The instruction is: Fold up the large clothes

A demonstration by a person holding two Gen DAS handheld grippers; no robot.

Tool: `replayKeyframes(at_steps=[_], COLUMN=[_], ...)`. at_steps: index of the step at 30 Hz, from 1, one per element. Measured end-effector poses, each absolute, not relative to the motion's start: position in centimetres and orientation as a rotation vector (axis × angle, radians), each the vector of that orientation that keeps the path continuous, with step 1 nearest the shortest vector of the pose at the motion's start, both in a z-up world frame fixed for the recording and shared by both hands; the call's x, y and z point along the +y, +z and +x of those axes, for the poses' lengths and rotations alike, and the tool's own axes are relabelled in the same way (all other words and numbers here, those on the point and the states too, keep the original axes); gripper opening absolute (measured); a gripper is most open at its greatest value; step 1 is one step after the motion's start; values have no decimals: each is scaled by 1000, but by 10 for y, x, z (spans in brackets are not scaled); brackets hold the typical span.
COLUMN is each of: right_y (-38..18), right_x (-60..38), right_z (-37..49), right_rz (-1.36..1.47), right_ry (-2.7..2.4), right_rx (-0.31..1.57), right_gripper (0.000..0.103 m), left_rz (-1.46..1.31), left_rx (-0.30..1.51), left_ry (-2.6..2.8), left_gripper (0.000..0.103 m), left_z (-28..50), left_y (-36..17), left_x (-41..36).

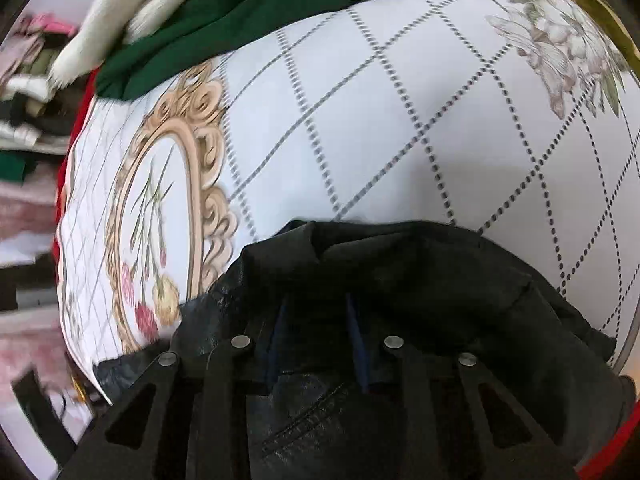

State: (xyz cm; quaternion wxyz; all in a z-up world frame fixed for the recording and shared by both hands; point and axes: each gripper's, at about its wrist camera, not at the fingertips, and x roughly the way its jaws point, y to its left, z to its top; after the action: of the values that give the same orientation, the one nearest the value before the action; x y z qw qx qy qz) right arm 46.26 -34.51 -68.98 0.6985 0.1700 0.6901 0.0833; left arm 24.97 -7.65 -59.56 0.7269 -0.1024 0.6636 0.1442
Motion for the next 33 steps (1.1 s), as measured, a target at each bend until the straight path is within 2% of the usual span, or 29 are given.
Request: replayKeyframes(at_steps=[5, 9, 12, 13, 14, 16, 20, 23, 28, 33], right_y=[-656, -607, -591, -589, -592, -599, -642, -680, -733, -743], right_x=[-356, -389, -426, -440, -455, -478, -521, -534, -546, -552], right_z=[462, 433, 402, 391, 377, 357, 316, 300, 297, 310], right_rz=[396, 429, 476, 498, 529, 579, 771, 909, 1135, 1272], right_ry=[241, 327, 308, 294, 270, 228, 121, 115, 154, 225], right_rx=[1555, 1444, 1413, 1418, 1431, 1454, 1519, 1507, 1389, 1238], right_gripper=[29, 34, 50, 58, 68, 73, 73, 73, 74, 74], left_rz=[-241, -243, -227, -217, -211, -203, -127, -65, -144, -156], left_rx=[1446, 1406, 1390, 1390, 1393, 1406, 1412, 1454, 1469, 1478], left_ry=[353, 332, 279, 258, 242, 201, 195, 218, 202, 197], left_gripper=[103, 103, 103, 103, 103, 103, 103, 103, 103, 103], left_z=[232, 231, 236, 238, 238, 239, 243, 245, 246, 247], left_y=[-570, -546, -538, -537, -536, -539, -555, -590, -603, -602], left_x=[-63, -78, -103, -113, -124, -145, -179, -187, -176, -173])
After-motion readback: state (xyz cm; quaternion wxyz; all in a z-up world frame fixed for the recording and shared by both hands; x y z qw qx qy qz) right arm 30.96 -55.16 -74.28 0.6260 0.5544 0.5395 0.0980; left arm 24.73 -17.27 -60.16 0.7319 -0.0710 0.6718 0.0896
